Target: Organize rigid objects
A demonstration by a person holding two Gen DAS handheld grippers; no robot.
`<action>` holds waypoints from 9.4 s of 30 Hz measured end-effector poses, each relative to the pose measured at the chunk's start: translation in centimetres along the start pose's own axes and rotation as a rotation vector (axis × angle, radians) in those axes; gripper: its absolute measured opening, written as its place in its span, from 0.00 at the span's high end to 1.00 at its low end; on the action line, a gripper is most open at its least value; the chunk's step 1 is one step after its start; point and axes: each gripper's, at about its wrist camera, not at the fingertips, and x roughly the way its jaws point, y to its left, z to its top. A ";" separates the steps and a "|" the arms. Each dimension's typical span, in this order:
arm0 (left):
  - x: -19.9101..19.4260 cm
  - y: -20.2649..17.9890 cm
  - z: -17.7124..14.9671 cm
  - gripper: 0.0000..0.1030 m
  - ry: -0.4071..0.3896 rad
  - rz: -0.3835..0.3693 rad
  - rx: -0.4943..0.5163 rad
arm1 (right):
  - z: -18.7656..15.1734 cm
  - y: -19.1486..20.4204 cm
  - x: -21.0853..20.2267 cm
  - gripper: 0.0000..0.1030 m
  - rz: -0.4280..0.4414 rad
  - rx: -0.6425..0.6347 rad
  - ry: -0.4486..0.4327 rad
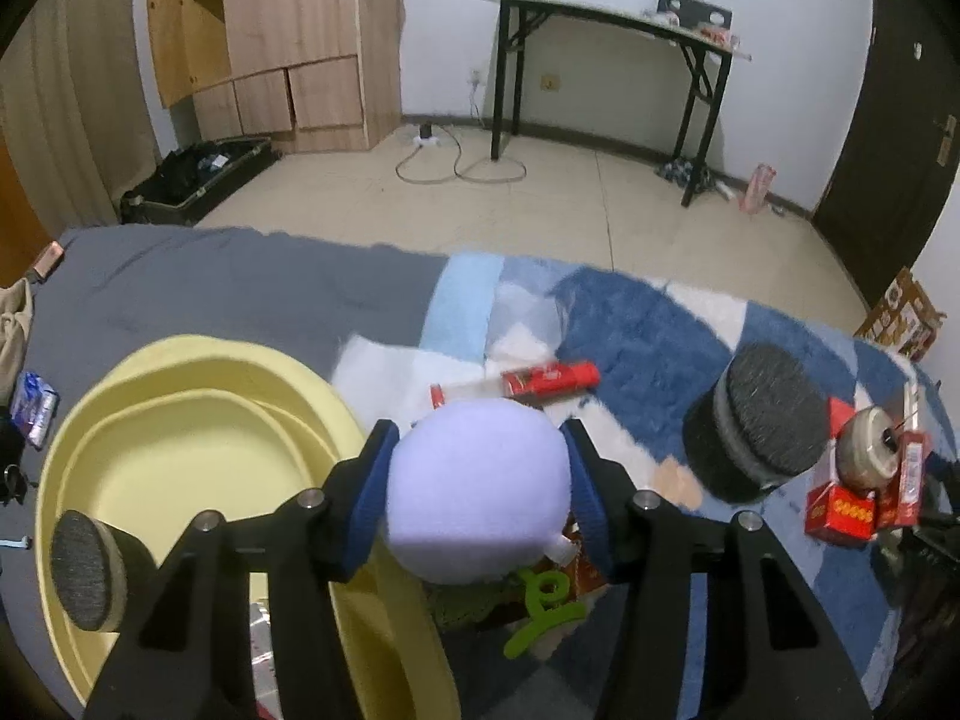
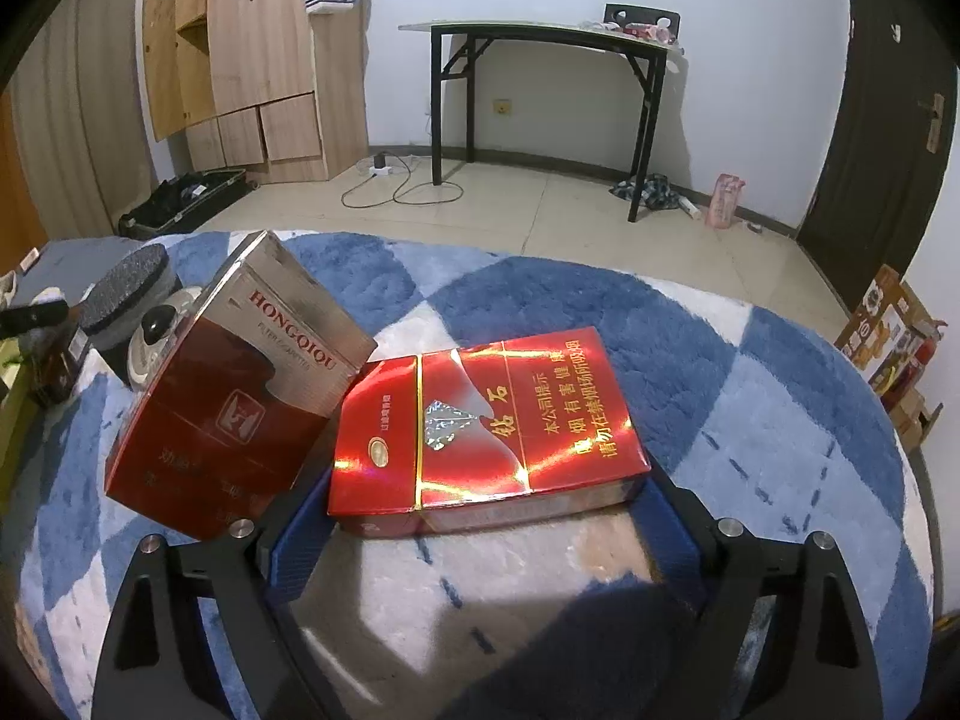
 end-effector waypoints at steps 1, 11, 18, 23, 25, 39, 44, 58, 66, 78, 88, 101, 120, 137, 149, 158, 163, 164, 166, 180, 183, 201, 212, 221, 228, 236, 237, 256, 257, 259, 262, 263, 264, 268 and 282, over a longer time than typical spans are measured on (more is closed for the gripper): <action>-0.5 0.1 0.2 0.46 -0.013 -0.002 -0.004 | 0.1 -0.1 -0.1 0.12 0.001 -0.003 -0.001; -1.7 0.6 0.6 0.46 -0.040 -0.010 -0.017 | 0.6 -1.5 -1.3 0.12 -0.068 0.015 -0.006; -2.2 0.8 0.7 0.46 -0.054 -0.005 -0.027 | 1.0 -2.5 -2.7 0.12 -0.050 0.092 -0.054; -4.8 1.0 1.0 0.46 -0.103 0.068 -0.006 | 1.9 -1.6 -6.0 0.12 -0.078 0.064 -0.116; -7.0 2.3 1.1 0.46 -0.143 0.073 -0.011 | 2.7 -0.8 -8.4 0.12 -0.022 0.061 -0.177; -8.7 19.7 -4.4 0.46 -0.063 0.180 -0.359 | 3.8 26.5 -11.3 0.12 0.586 -0.396 -0.136; -6.1 22.2 -5.9 0.46 -0.026 0.100 -0.487 | 2.1 35.3 -7.0 0.12 0.657 -0.557 0.022; -4.0 21.7 -5.7 0.42 -0.014 0.101 -0.505 | 1.2 43.6 -2.2 0.12 0.616 -0.654 0.152; -6.5 20.0 -4.7 0.05 -0.058 0.104 -0.454 | 2.2 42.8 -4.7 0.00 0.621 -0.622 0.105; -7.2 5.4 1.1 0.00 -0.119 -0.129 -0.144 | 6.9 16.0 -14.7 0.00 0.265 -0.041 -0.160; -2.8 -3.3 1.3 0.00 -0.055 -0.044 -0.115 | 1.6 3.5 -9.1 0.00 0.253 0.339 -0.070; -3.8 -4.4 -1.2 0.00 -0.030 -0.011 -0.027 | 2.9 2.2 -11.5 0.00 0.256 0.184 -0.049; -3.5 -3.6 -0.5 0.00 -0.049 0.011 -0.017 | 1.7 -2.5 -18.5 0.00 -0.063 0.101 -0.057; -2.2 -2.9 -0.7 0.00 -0.006 0.028 0.005 | 1.9 5.9 -10.0 0.00 0.279 -0.149 -0.005; -0.9 -2.8 -1.2 0.00 0.064 -0.017 0.022 | 1.3 7.9 -5.2 0.00 0.408 -0.194 0.001; 2.0 -3.7 -2.1 0.00 0.094 0.019 0.037 | 3.0 8.2 -2.9 0.00 0.342 -0.031 0.059; 3.2 -4.0 -2.5 0.00 0.106 0.046 0.047 | 2.9 8.3 -2.5 0.01 0.314 -0.007 0.052; 3.4 -4.0 -2.6 0.00 0.108 0.056 0.047 | 2.8 8.0 -2.5 0.02 0.314 0.003 0.048; 3.9 -4.1 -2.8 0.00 0.108 0.072 0.062 | 2.7 7.5 -2.4 0.04 0.315 0.024 0.041; 4.0 -5.2 -3.3 0.00 0.152 -0.077 0.077 | 2.5 6.5 -2.6 0.02 0.306 0.036 0.051; 4.3 -4.9 -3.4 0.00 0.147 -0.071 0.069 | 2.5 6.3 -2.7 0.05 0.306 0.040 0.050; 4.0 -4.6 -2.8 0.31 0.131 -0.109 0.064 | 2.4 5.8 -2.9 0.63 0.320 0.038 0.060; 4.4 -4.9 -2.6 0.32 0.108 -0.096 0.061 | 2.2 5.8 -2.5 0.64 0.333 0.056 0.067; 4.4 -5.2 -2.7 0.31 0.101 -0.084 0.075 | 2.0 5.6 -2.1 0.64 0.349 0.076 0.067; 4.9 -6.3 -3.3 0.00 0.041 0.015 0.128 | 2.0 5.8 -2.0 0.64 0.353 0.082 0.066; 5.1 -6.3 -4.4 0.00 -0.014 0.062 0.114 | 2.0 6.1 -2.1 0.64 0.344 0.078 0.068; 5.0 -6.3 -4.5 0.00 -0.016 0.067 0.118 | 1.9 6.1 -2.1 0.64 0.344 0.077 0.068; 5.2 -5.7 -4.6 0.00 -0.014 0.049 0.104 | 2.0 6.3 -2.3 0.63 0.349 0.069 0.076; 5.2 -5.7 -4.6 0.00 -0.014 0.049 0.104 | 2.0 6.3 -2.4 0.63 0.350 0.071 0.075; 5.2 -5.6 -4.6 0.00 -0.014 0.049 0.104 | 2.0 6.3 -2.4 0.63 0.350 0.072 0.074; 5.2 -5.6 -4.6 0.00 -0.014 0.049 0.104 | 2.0 6.4 -2.6 0.63 0.350 0.071 0.074; 5.2 -5.6 -4.6 0.00 -0.014 0.049 0.104 | 2.0 6.4 -2.6 0.63 0.350 0.070 0.074; 5.2 -5.6 -4.6 0.00 -0.014 0.049 0.104 | 1.9 6.4 -2.6 0.63 0.350 0.069 0.073; 5.2 -5.6 -4.6 0.00 -0.014 0.049 0.104 | 2.0 6.4 -2.6 0.63 0.349 0.070 0.073; 5.2 -5.6 -4.6 0.00 -0.014 0.049 0.105 | 2.0 6.4 -2.6 0.63 0.349 0.068 0.076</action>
